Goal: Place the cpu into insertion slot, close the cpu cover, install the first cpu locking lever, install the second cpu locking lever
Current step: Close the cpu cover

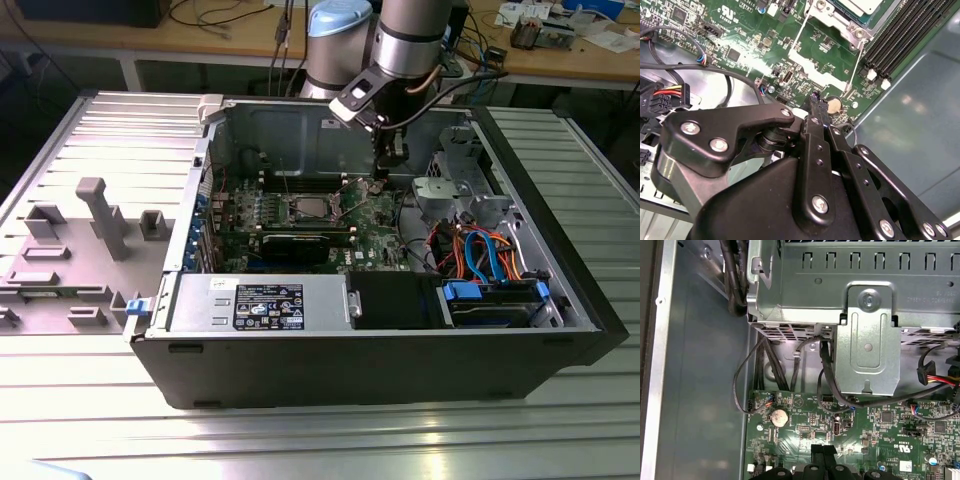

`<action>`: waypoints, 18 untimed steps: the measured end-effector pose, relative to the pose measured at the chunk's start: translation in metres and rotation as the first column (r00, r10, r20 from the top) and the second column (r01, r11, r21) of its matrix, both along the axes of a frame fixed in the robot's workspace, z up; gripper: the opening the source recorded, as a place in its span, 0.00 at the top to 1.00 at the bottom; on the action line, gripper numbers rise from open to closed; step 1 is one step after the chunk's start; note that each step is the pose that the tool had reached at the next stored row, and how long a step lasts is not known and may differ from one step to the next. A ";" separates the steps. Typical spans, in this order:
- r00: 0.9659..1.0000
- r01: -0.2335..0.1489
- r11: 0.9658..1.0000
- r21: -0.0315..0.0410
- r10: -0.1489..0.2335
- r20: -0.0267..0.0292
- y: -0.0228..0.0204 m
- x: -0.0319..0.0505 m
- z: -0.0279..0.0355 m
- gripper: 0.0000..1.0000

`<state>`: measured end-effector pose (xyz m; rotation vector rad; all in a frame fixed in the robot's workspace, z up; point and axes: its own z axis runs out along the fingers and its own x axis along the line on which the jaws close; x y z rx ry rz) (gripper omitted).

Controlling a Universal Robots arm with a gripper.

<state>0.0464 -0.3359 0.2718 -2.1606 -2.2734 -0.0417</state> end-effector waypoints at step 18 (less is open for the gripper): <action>1.000 -0.007 1.000 0.000 0.007 0.000 0.0001 0.0010 -0.0036 0.89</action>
